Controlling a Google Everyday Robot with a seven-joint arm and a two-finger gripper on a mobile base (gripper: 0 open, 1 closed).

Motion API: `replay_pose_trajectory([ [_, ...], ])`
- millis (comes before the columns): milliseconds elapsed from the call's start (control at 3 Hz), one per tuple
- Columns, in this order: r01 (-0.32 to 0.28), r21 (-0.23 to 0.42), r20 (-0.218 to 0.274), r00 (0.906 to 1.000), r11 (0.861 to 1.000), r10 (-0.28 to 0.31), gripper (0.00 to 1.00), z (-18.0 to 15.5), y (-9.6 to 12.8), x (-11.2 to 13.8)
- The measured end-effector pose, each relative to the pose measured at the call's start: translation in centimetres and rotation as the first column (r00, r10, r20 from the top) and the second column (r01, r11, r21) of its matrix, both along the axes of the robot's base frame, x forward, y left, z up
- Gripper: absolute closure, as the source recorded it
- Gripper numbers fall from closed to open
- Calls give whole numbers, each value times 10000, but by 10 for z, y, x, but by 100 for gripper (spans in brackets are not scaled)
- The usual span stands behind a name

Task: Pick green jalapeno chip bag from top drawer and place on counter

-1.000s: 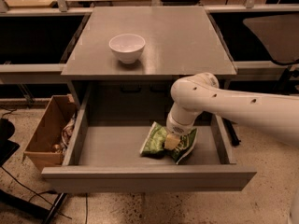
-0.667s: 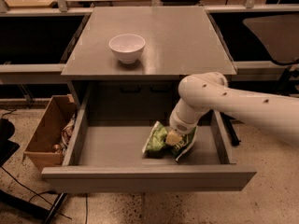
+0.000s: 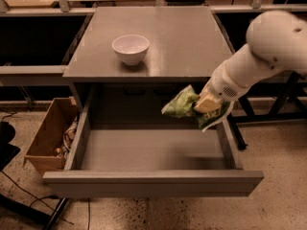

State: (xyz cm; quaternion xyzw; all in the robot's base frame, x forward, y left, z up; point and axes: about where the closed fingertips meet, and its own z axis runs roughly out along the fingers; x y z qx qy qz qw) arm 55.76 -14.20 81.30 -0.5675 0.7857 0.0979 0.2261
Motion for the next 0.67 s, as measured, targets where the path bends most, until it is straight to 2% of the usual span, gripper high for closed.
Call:
replay_pose_trajectory([
  [333, 39, -231, -79, 10000, 9997, -41, 100, 59, -28, 10],
  [667, -8, -544, -1291, 9916, 9985, -62, 100, 85, -29, 42],
])
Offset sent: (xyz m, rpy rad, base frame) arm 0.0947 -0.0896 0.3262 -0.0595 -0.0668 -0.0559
